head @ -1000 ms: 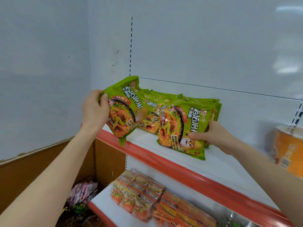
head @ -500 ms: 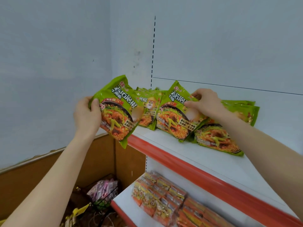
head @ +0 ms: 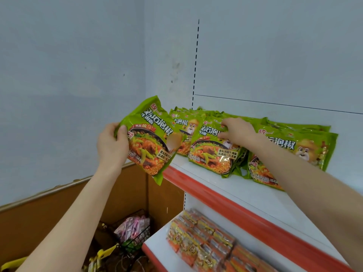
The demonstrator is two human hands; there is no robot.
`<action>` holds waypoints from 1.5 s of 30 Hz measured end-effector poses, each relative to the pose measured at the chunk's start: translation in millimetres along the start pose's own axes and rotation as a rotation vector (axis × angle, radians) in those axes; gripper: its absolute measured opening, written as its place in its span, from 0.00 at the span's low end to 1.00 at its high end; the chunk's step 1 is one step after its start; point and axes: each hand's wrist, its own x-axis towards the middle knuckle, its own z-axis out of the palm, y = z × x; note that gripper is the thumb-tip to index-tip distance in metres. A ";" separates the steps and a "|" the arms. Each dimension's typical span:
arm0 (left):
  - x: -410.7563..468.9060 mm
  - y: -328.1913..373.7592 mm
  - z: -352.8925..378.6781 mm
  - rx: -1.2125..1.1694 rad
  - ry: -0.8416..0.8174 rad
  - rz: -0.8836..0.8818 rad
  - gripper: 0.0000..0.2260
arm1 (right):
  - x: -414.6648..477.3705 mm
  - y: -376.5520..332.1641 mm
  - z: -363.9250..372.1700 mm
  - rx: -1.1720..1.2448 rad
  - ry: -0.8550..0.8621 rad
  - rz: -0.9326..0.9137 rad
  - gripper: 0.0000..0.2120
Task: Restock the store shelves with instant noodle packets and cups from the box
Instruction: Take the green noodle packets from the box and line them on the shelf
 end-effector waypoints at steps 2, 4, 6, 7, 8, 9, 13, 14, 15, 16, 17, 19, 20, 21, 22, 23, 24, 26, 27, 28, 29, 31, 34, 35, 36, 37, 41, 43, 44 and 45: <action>1.4 -0.9 -0.2 -0.049 -0.012 -0.030 0.12 | -2.2 1.9 2.6 0.103 0.026 0.025 0.23; 2.0 0.2 0.5 -0.095 -0.020 -0.060 0.12 | -6.5 3.3 1.1 0.261 0.116 0.045 0.23; 1.1 2.8 3.3 -0.151 -0.026 -0.098 0.12 | -12.9 2.4 -5.8 0.412 0.262 0.032 0.20; 0.2 4.4 5.6 -0.185 -0.035 -0.119 0.12 | -17.5 0.2 -10.9 0.490 0.314 0.025 0.18; -1.3 6.0 8.2 -0.212 -0.047 -0.142 0.12 | -22.7 -3.0 -16.3 0.564 0.332 0.015 0.16; -3.2 7.7 11.4 -0.236 -0.059 -0.156 0.12 | -27.8 -6.4 -21.0 0.634 0.321 0.001 0.15; -18.4 17.4 26.3 -0.326 -0.135 -0.184 0.11 | -46.2 -16.1 -33.8 0.968 0.161 0.018 0.15; -22.5 18.8 30.5 -0.347 -0.158 -0.195 0.10 | -50.5 -17.0 -36.5 1.040 0.106 0.039 0.17; -27.2 20.9 34.8 -0.378 -0.180 -0.205 0.10 | -54.4 -16.5 -38.6 1.097 0.057 0.051 0.19; -30.8 22.0 39.8 -0.407 -0.200 -0.214 0.09 | -58.3 -15.5 -40.7 1.140 0.021 0.049 0.20; -34.4 22.9 45.4 -0.426 -0.219 -0.221 0.09 | -62.1 -13.2 -42.4 1.165 0.003 0.038 0.20; -41.8 24.0 56.8 -0.437 -0.261 -0.224 0.08 | -70.9 -5.6 -46.5 1.157 0.028 0.031 0.16; -45.9 24.7 62.3 -0.440 -0.282 -0.218 0.08 | -76.4 -0.4 -49.3 1.135 0.057 0.041 0.13; -50.3 25.3 68.4 -0.446 -0.313 -0.202 0.08 | -81.9 6.3 -51.5 1.115 0.084 0.054 0.11; -55.2 25.4 74.2 -0.436 -0.350 -0.170 0.08 | -88.6 13.1 -54.0 1.105 0.101 0.073 0.09; -61.1 25.8 79.8 -0.402 -0.385 -0.117 0.09 | -95.2 21.9 -56.1 1.098 0.117 0.094 0.08; -68.2 26.9 84.2 -0.355 -0.417 -0.049 0.10 | -103.0 30.4 -59.2 1.089 0.135 0.116 0.08; -86.9 30.0 90.7 -0.237 -0.471 0.094 0.11 | -116.9 52.7 -63.5 1.053 0.187 0.166 0.05; -97.4 30.0 93.0 -0.162 -0.499 0.165 0.12 | -123.8 64.1 -65.6 1.025 0.216 0.193 0.03; -107.6 27.6 95.3 -0.081 -0.533 0.239 0.14 | -130.6 74.5 -67.8 0.995 0.243 0.220 0.04; -117.0 22.7 97.3 0.003 -0.574 0.314 0.15 | -136.3 84.6 -68.9 0.973 0.268 0.242 0.06; -131.8 11.6 103.0 0.218 -0.669 0.452 0.22 | -146.1 99.9 -69.4 0.956 0.304 0.279 0.09; -144.9 0.0 110.3 0.512 -0.768 0.586 0.31 | -153.5 114.5 -62.4 0.878 0.300 0.336 0.08; -147.1 -2.2 111.7 0.546 -0.768 0.605 0.33 | -153.9 118.5 -57.5 0.832 0.293 0.347 0.08; -147.9 -3.3 112.2 0.549 -0.756 0.621 0.35 | -153.7 121.4 -52.5 0.789 0.288 0.352 0.07; -148.1 -3.0 112.1 0.536 -0.736 0.636 0.36 | -153.0 123.1 -48.0 0.735 0.288 0.349 0.04; -149.9 -7.5 114.5 0.492 -0.635 0.669 0.29 | -149.0 119.7 -40.3 0.475 0.295 0.292 0.12; -151.3 -8.5 115.7 0.490 -0.617 0.662 0.27 | -148.0 116.8 -40.5 0.419 0.284 0.264 0.13; -151.9 -8.6 116.6 0.487 -0.611 0.657 0.26 | -148.5 115.8 -40.9 0.392 0.277 0.253 0.13; -152.6 -9.1 117.5 0.481 -0.598 0.657 0.26 | -148.9 115.6 -41.1 0.365 0.271 0.243 0.13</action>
